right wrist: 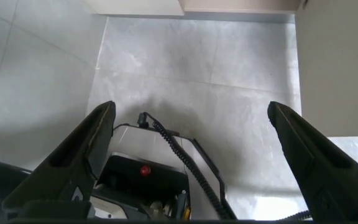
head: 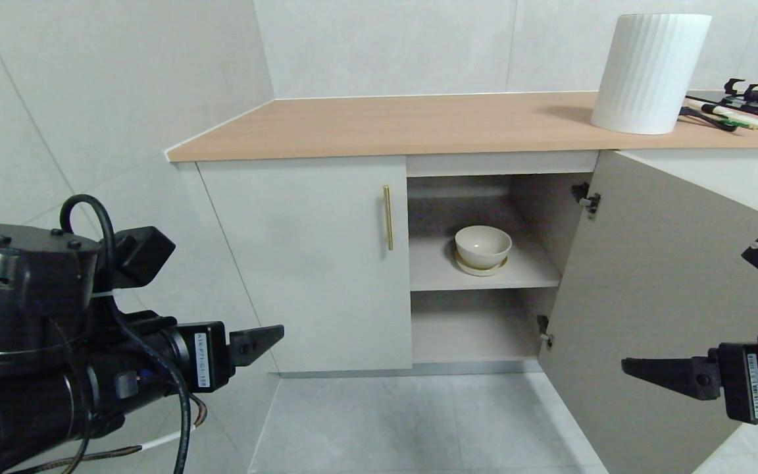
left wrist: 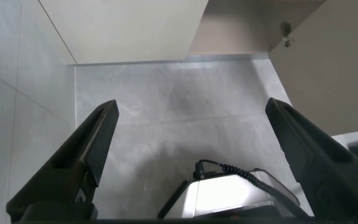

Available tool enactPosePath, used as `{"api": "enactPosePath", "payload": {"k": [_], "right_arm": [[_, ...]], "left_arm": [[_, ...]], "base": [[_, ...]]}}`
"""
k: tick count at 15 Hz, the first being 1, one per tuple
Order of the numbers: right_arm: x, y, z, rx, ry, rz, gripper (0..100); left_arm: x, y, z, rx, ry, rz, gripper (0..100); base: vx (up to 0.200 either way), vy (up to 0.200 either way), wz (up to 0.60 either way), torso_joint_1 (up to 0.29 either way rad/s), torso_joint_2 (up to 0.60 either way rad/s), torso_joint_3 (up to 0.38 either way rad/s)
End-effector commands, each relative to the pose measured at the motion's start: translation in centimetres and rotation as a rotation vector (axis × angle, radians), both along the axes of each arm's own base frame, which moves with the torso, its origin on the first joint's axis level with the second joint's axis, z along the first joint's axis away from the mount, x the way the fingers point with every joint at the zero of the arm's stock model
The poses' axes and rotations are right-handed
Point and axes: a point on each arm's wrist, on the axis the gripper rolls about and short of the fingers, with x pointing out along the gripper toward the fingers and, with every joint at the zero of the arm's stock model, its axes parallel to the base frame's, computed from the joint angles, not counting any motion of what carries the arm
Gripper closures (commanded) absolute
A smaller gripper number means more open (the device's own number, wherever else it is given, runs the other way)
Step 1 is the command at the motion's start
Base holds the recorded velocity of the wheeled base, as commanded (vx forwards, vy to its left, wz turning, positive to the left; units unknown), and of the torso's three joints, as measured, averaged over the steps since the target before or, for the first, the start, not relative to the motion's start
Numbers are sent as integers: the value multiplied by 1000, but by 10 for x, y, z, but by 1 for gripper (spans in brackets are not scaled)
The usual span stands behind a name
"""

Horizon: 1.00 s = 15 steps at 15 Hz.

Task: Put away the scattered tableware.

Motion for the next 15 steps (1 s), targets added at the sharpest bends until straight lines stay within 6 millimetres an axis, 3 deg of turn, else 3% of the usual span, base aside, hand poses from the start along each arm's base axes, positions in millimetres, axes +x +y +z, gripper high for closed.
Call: {"api": "enactPosePath", "payload": {"k": [1,14,15], "right_arm": [[-1,-1,2,-23,9,-18,0],[-31,-21,18,-210,216,-24,0],[-32,-24,20,-217,222,-37,0]], "left_arm": [[0,0,0,1,2,1,0],[1,0,-1,3,6,1,0],[1,0,-2,5,7,0,0]], "base": [[0,0,0,0,0,0],[0,-200,0,2,1,0],[0,0,0,0,0,0]]}}
